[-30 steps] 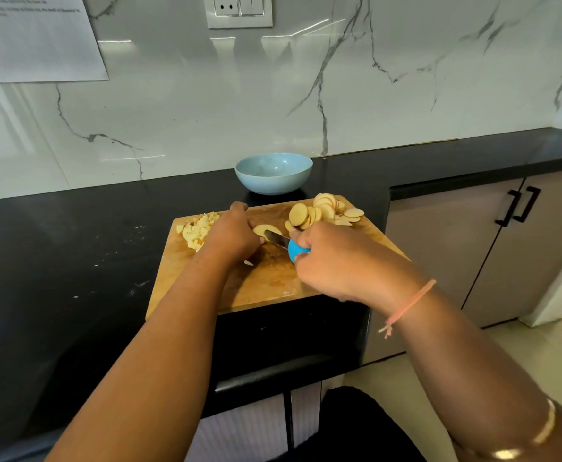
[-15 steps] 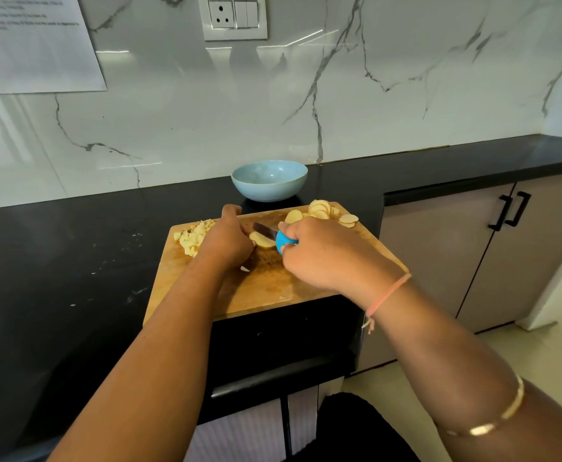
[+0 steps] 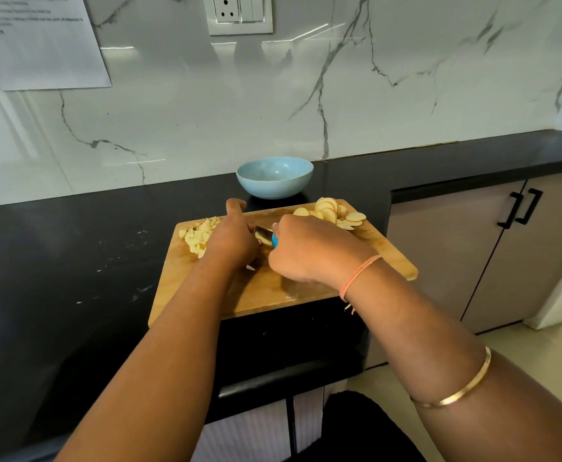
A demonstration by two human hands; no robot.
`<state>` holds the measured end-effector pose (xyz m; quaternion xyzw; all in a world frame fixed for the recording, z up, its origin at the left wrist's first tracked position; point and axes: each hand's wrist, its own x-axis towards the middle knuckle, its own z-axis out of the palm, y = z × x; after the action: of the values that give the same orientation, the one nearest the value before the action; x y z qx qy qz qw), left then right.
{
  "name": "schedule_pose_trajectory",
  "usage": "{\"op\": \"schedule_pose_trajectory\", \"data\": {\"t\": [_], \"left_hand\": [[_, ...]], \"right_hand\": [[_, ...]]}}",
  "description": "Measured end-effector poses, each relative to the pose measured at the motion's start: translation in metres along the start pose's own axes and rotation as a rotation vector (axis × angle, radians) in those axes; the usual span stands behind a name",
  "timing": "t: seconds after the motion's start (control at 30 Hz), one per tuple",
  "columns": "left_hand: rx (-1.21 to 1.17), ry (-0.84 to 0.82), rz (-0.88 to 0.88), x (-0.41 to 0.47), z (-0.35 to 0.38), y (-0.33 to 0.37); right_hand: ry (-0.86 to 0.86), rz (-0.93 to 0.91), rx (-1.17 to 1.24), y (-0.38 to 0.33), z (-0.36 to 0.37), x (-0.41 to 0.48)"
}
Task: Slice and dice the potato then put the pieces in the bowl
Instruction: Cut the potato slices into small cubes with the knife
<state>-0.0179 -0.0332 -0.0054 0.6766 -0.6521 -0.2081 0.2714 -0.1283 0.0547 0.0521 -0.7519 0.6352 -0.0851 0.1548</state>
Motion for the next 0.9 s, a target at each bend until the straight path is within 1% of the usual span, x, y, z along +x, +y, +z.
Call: {"op": "schedule_pose_trajectory", "data": {"t": [0.2, 0.43, 0.5, 0.63, 0.8, 0.9], "left_hand": [[-0.013, 0.006, 0.014, -0.001, 0.001, 0.002], [-0.006, 0.005, 0.052, -0.002, -0.001, 0.001], [0.033, -0.006, 0.079, -0.002, -0.002, 0.001], [0.148, -0.070, 0.144, -0.001, -0.001, 0.003], [0.303, -0.115, 0.252, 0.000, -0.001, 0.000], [0.366, -0.169, 0.375, 0.000, -0.004, -0.001]], "right_hand": [[-0.038, 0.002, 0.023, 0.012, -0.001, -0.016], [0.004, -0.024, 0.065, 0.034, 0.001, -0.038], [0.074, -0.018, 0.148, 0.044, 0.006, -0.040], [0.282, 0.048, 0.311, 0.063, 0.024, -0.031], [0.415, 0.068, 0.352, 0.071, 0.041, -0.015], [0.448, 0.078, 0.463, 0.074, 0.045, -0.012]]}}
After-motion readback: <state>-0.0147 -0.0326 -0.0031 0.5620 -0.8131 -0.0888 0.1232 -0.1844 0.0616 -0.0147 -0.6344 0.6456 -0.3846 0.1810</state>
